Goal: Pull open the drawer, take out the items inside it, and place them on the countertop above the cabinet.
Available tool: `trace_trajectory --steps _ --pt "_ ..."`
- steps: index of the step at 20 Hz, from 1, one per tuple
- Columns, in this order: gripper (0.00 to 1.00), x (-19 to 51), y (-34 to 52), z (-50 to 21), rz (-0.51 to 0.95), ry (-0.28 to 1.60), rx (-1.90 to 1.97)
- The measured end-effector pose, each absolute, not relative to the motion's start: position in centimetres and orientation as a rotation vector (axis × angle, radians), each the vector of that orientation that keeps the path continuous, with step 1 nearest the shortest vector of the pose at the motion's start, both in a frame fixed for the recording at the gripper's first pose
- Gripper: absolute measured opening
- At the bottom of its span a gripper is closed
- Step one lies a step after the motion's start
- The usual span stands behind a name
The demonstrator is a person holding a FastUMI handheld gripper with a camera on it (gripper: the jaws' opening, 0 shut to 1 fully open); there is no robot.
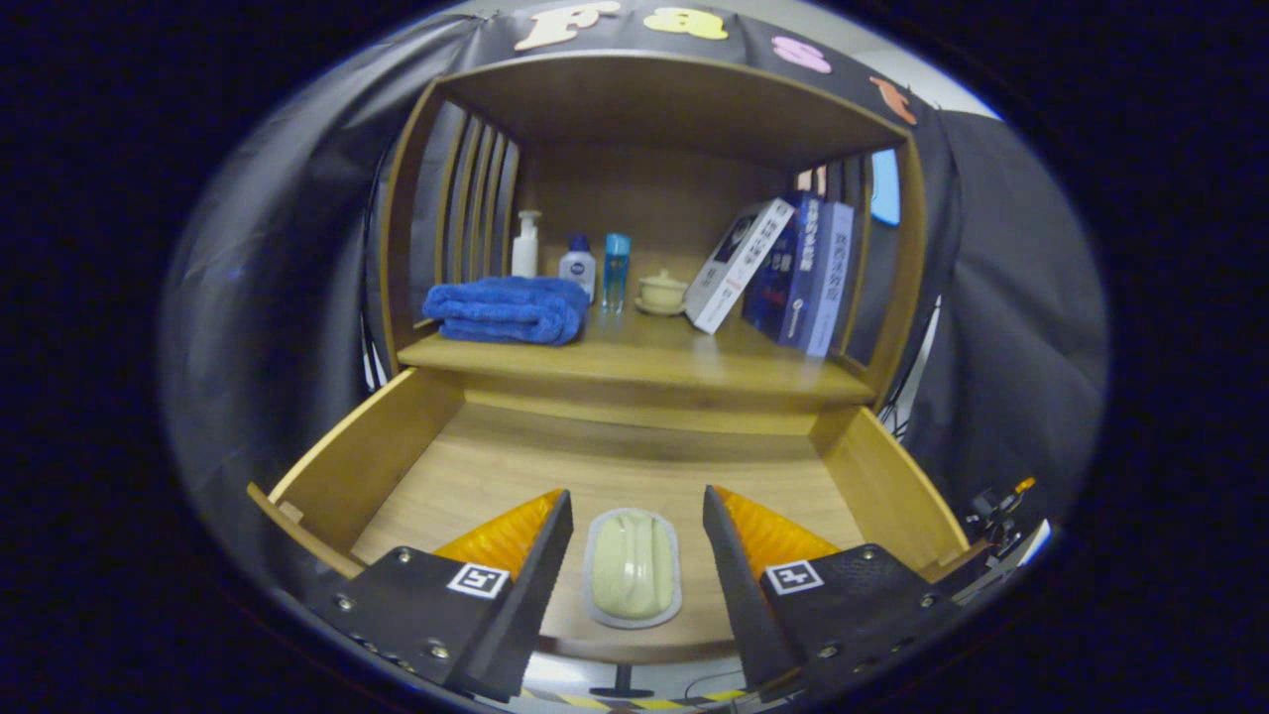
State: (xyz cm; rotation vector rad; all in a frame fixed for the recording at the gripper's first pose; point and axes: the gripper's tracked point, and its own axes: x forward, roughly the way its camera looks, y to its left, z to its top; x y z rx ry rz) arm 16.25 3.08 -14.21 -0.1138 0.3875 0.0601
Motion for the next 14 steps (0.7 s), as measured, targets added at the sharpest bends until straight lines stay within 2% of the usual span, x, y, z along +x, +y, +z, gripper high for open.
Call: trace_trajectory --steps 4,6,11,13,14 --pt "0.76 17.8 1.2 -17.2 -0.014 0.526 -0.108" --pt "0.76 18.4 -0.4 -17.9 -0.106 0.562 -0.144" --pt "0.76 18.5 2.8 -20.5 0.032 0.622 -0.086" --pt "0.49 17.6 2.7 -21.7 -0.001 0.694 -0.002" --pt "0.41 17.5 2.9 -22.1 -0.008 0.732 0.055"
